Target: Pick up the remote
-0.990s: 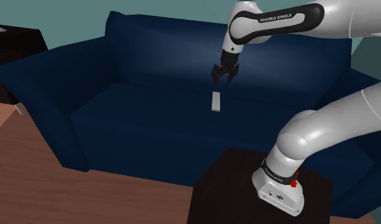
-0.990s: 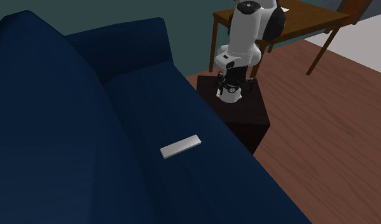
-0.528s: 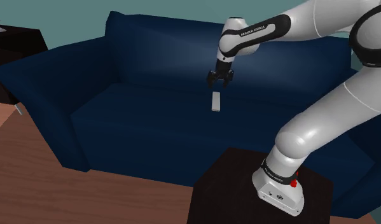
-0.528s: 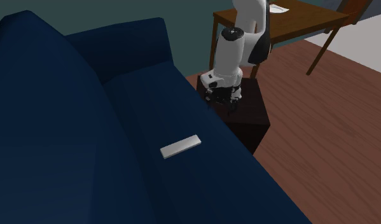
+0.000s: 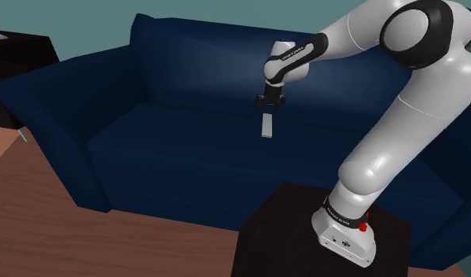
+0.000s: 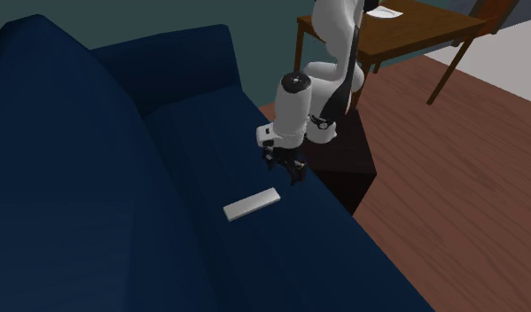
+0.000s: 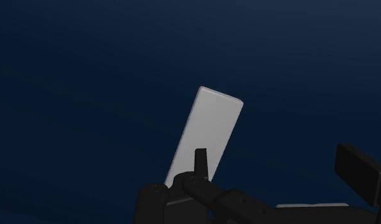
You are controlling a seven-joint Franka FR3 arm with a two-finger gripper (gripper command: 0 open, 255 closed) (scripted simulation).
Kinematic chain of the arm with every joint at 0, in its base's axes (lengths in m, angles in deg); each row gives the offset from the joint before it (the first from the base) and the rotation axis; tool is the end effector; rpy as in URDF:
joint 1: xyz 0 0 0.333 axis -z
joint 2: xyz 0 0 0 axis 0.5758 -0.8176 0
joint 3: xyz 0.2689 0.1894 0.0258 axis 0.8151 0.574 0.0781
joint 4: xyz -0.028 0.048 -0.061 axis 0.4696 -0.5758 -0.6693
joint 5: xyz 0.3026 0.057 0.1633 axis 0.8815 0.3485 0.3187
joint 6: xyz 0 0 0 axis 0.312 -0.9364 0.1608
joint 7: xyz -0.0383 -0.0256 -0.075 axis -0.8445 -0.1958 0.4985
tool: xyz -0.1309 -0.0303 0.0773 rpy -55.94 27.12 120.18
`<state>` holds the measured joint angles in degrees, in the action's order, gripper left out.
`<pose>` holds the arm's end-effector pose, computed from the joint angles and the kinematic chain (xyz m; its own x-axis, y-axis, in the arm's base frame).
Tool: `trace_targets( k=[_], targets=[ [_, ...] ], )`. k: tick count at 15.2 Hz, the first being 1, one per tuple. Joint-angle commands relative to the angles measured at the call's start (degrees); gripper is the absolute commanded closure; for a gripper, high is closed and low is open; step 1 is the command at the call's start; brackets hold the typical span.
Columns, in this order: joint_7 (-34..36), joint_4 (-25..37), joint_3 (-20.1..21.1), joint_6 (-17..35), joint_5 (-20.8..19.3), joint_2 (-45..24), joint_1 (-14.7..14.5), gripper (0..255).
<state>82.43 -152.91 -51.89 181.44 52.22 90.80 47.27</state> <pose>0.4330 -0.1763 0.3750 0.8299 -0.5533 0.0708 -0.5548 -0.8320 0.0018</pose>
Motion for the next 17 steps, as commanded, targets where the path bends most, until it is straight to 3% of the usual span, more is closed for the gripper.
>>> trace_targets(
  k=[1, 9, 17],
  targets=[
    [0.9, 2.1, -0.7, 2.4, 0.1, -4.2, 0.7, 0],
    [3.9, 10.8, -3.4, 9.5, 2.0, -19.2, 3.8, 0],
    [3.3, 10.2, -2.9, 14.7, 3.3, -23.8, 4.4, 0]
  ],
)
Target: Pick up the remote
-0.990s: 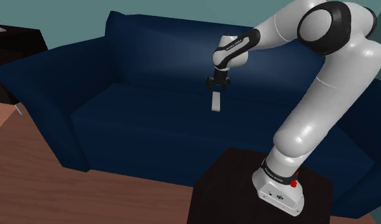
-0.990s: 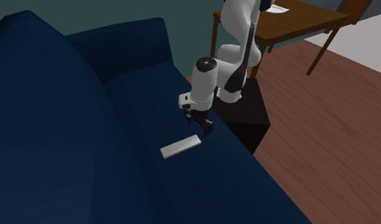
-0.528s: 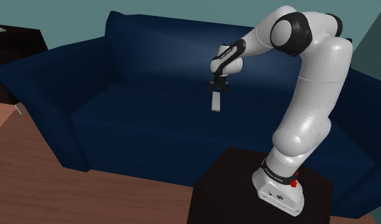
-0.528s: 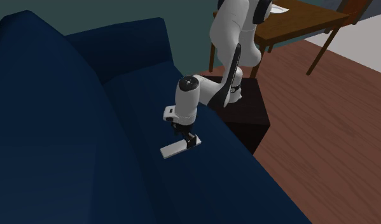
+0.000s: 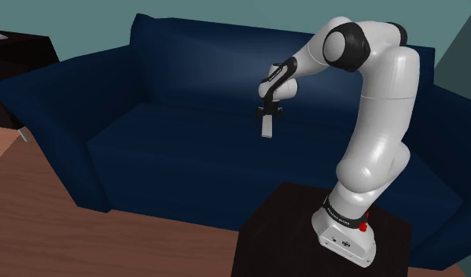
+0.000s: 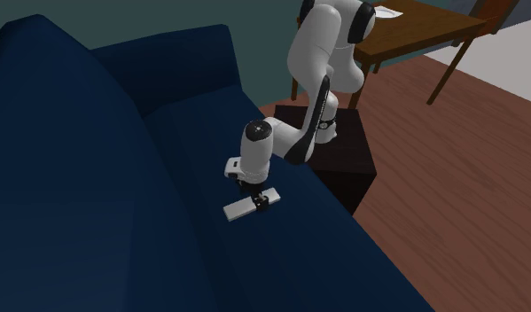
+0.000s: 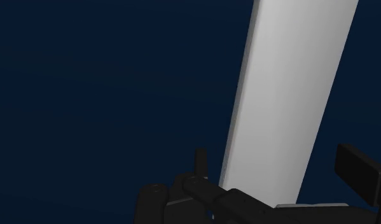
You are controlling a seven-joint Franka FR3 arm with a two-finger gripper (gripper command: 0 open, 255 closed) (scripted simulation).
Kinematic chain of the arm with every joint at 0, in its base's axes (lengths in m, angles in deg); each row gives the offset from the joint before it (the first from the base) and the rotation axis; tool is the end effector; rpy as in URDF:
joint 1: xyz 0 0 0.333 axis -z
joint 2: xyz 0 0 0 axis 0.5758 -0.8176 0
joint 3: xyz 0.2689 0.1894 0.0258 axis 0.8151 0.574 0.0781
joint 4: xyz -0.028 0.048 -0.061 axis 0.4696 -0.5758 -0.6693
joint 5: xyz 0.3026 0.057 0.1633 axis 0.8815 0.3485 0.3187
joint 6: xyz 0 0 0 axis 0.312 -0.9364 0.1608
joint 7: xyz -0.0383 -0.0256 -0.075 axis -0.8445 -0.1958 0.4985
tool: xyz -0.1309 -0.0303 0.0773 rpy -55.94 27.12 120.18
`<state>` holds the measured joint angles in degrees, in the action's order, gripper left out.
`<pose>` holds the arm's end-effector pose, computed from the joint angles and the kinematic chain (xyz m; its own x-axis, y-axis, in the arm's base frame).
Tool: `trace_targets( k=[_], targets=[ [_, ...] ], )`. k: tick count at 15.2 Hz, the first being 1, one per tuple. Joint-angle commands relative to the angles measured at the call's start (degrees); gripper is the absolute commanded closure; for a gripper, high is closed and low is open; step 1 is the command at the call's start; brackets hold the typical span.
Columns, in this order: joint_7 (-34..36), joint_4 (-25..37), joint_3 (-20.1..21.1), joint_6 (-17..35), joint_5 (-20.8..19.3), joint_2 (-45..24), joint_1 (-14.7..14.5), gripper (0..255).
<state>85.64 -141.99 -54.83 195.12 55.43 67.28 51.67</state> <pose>0.4909 -0.2720 0.2675 0.6961 -0.7095 0.1095 -0.7158 -0.6976 0.0302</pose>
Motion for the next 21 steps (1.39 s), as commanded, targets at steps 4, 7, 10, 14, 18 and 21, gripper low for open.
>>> trace_targets(
  k=[4, 7, 10, 14, 18, 21],
  targets=[
    [0.1, -0.8, 0.0, 1.0, 0.0, -0.2, -0.1, 255],
    [0.1, -0.8, 0.0, 1.0, 0.0, -0.2, -0.1, 255],
    [0.1, -0.8, 0.0, 1.0, 0.0, -0.2, -0.1, 255],
    [0.2, -0.6, -0.1, -0.3, -0.3, 0.9, -0.2, 255],
    [0.6, -0.1, -0.5, -3.0, -1.0, 3.2, -0.5, 255],
    [0.8, 0.3, -0.6, -5.0, -1.4, 4.8, -0.6, 255]
  ],
)
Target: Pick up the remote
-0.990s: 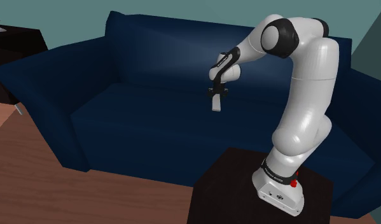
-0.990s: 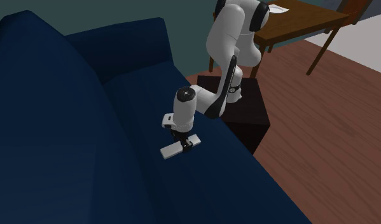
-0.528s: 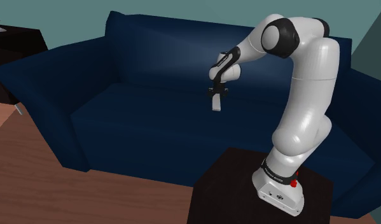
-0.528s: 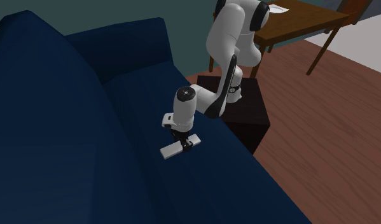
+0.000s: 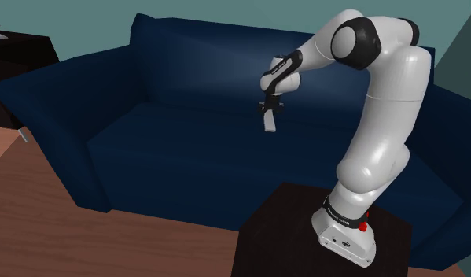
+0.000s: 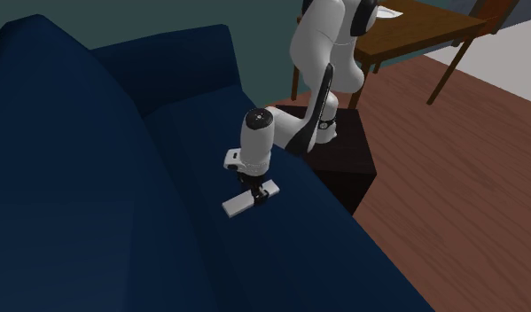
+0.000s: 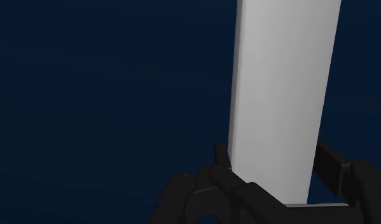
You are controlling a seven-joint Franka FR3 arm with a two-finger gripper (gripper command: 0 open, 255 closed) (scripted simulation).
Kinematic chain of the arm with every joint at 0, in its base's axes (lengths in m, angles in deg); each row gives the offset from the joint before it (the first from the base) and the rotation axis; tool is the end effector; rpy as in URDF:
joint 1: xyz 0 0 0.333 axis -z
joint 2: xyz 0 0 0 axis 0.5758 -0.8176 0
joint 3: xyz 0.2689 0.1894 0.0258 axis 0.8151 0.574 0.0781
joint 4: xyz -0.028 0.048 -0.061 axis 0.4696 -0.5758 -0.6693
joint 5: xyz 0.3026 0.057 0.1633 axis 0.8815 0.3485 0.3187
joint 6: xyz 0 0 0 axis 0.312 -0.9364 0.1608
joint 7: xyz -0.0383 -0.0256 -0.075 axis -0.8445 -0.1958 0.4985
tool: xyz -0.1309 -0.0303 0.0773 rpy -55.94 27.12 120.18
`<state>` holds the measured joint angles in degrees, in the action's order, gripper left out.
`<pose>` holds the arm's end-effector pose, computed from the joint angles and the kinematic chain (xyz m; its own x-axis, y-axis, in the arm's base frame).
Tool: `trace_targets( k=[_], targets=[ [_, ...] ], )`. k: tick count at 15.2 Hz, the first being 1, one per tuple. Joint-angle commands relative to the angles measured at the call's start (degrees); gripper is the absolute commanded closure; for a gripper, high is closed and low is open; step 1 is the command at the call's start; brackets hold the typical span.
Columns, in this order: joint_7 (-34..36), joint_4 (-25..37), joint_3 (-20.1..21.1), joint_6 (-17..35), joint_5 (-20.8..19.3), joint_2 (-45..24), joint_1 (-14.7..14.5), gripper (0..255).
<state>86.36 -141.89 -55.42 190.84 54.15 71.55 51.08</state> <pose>0.4850 -0.2688 0.3015 0.6962 -0.7094 0.1099 -0.7157 -0.6977 0.0304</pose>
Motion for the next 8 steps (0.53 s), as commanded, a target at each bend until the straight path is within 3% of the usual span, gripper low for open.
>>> trace_targets(
  k=[1, 8],
  targets=[
    [0.1, 0.4, -0.1, -1.4, -0.3, 1.0, -0.1, 255],
    [0.4, 1.5, -0.3, -5.0, -1.0, 3.5, -0.3, 255]
  ],
)
